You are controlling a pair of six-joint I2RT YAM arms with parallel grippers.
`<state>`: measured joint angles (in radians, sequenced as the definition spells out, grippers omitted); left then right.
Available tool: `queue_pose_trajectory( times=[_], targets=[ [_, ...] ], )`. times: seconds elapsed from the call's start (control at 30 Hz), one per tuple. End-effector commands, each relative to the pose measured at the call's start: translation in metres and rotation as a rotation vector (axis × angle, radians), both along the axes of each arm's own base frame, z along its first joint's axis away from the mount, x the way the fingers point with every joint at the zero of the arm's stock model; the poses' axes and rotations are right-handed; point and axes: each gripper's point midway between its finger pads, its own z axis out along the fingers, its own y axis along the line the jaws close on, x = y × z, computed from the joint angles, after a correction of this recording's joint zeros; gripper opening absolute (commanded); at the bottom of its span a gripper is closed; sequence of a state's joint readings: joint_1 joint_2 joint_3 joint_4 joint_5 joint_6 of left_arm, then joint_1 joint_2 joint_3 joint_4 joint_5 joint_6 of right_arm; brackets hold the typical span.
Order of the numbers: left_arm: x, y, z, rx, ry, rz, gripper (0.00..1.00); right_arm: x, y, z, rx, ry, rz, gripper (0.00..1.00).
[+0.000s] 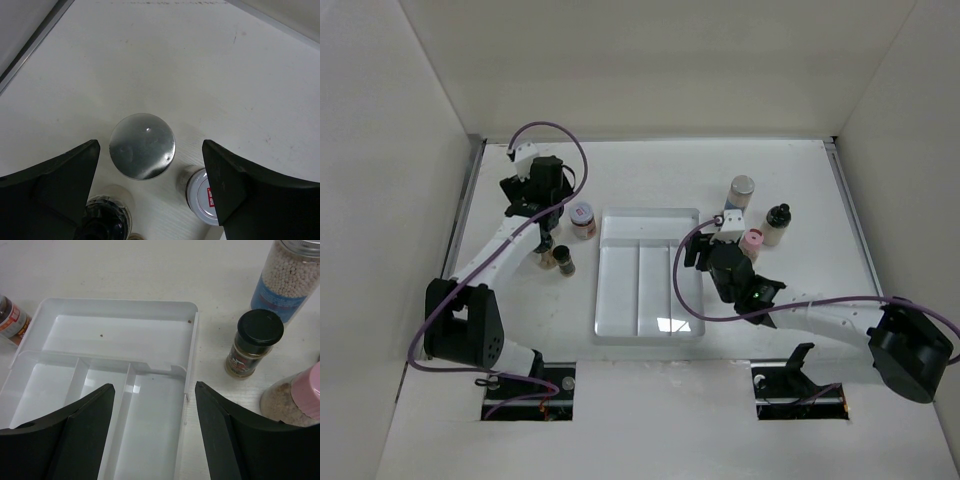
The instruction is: Organize the condiment bottles
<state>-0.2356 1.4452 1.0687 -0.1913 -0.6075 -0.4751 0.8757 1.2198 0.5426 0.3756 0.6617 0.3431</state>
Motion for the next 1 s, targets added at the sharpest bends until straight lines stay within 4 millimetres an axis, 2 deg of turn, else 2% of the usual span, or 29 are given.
queue_pose_trajectory(
  times=[0.0, 0.2, 0.37, 0.47, 0.57, 0.63, 0.8, 0.97],
  targets=[
    [0.003, 0.012, 0.011, -0.013, -0.052, 0.055, 0.82, 0.006, 0.01, 0.022, 0.05, -0.049, 0.011, 0.72],
    [0.004, 0.014, -0.002, -0.019, -0.031, 0.07, 0.81, 0.006, 0.009, 0.022, 0.048, -0.05, 0.011, 0.73],
    [0.011, 0.011, -0.021, -0.026, 0.014, 0.058, 0.8, 0.006, 0.01, 0.021, 0.051, -0.051, 0.013, 0.73],
    [0.014, 0.013, -0.026, -0.042, 0.014, 0.059, 0.73, 0.006, 0.01, 0.02, 0.042, -0.046, 0.013, 0.73],
    [0.015, 0.016, -0.02, -0.049, -0.006, 0.067, 0.62, 0.006, 0.01, 0.02, 0.05, -0.049, 0.013, 0.73],
    [0.014, 0.017, -0.01, -0.057, -0.045, 0.069, 0.56, 0.007, 0.011, 0.019, 0.041, -0.045, 0.013, 0.73],
    [0.006, 0.021, 0.033, -0.081, -0.185, 0.074, 0.48, 0.007, 0.009, 0.02, 0.04, -0.049, 0.01, 0.73],
    [-0.013, 0.016, 0.1, -0.103, -0.368, 0.054, 0.46, 0.005, 0.005, 0.024, 0.059, -0.059, 0.001, 0.73]
  ],
)
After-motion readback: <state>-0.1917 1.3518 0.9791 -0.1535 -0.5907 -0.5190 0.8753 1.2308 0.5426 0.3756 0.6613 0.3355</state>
